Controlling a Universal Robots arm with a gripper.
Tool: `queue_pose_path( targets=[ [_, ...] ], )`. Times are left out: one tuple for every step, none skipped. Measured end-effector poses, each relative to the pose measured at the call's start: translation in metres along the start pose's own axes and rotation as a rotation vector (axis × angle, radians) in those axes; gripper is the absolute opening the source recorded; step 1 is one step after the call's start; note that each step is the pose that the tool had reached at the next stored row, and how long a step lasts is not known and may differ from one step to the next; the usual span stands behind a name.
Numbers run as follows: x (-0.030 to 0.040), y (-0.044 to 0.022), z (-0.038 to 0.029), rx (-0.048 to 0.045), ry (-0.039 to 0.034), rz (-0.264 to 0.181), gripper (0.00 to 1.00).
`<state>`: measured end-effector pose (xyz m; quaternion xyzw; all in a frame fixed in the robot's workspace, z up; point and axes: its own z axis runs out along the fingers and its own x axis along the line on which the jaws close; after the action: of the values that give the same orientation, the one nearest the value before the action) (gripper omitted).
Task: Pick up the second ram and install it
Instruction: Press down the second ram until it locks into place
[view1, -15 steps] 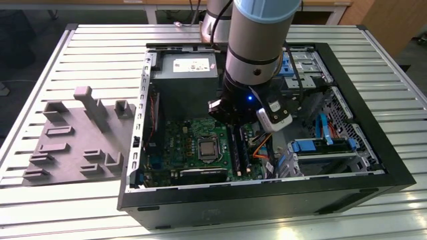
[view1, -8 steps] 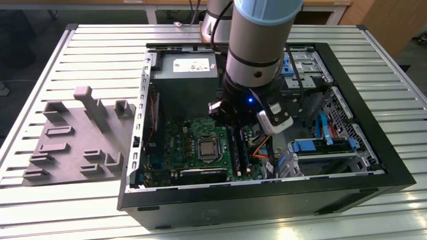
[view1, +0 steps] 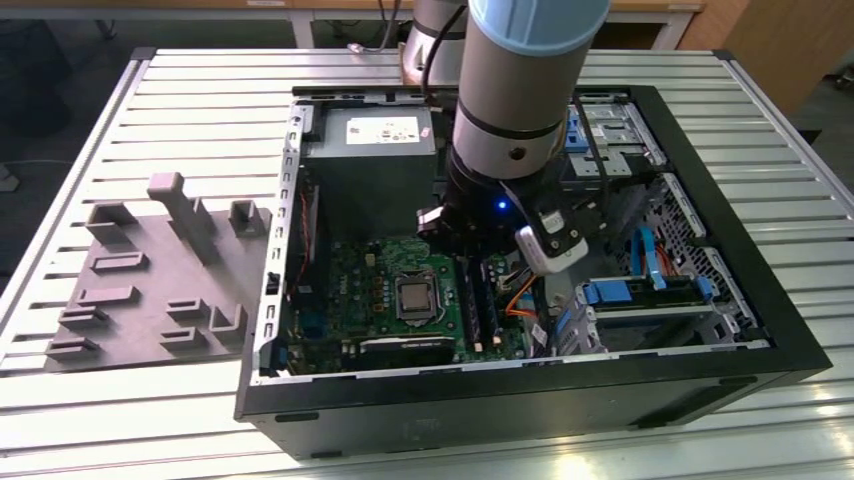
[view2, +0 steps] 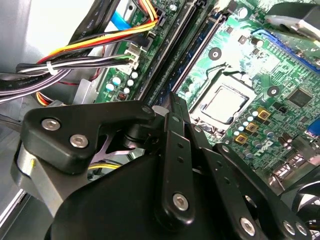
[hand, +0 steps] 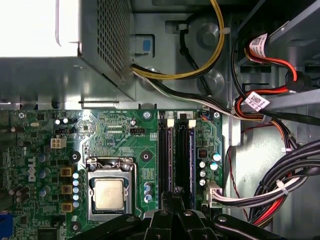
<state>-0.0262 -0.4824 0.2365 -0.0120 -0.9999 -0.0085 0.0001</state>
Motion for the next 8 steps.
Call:
queue_pose_path(
  targets=[
    [0.0,-0.0005,0.0,0.0,0.0,0.0,0.11],
    [0.0,-0.0009,0.0,0.0001,0.0,0.0,0.11],
    [0.0,-0.0013,0.0,0.0,0.0,0.0,0.11],
    [0.0,-0.0018,0.0,0.0,0.0,0.0,0.11],
    [0.0,-0.0023,0.0,-0.0001,0.0,0.0,0.11],
    [-0.0001,-0.0028,0.0,0.0,0.0,0.0,0.11],
    [-0.0001,-0.0033,-0.0001,0.0,0.0001,0.0,0.11],
    [-0.0001,-0.0038,0.0,-0.0001,0.0,0.0,0.11]
  ],
)
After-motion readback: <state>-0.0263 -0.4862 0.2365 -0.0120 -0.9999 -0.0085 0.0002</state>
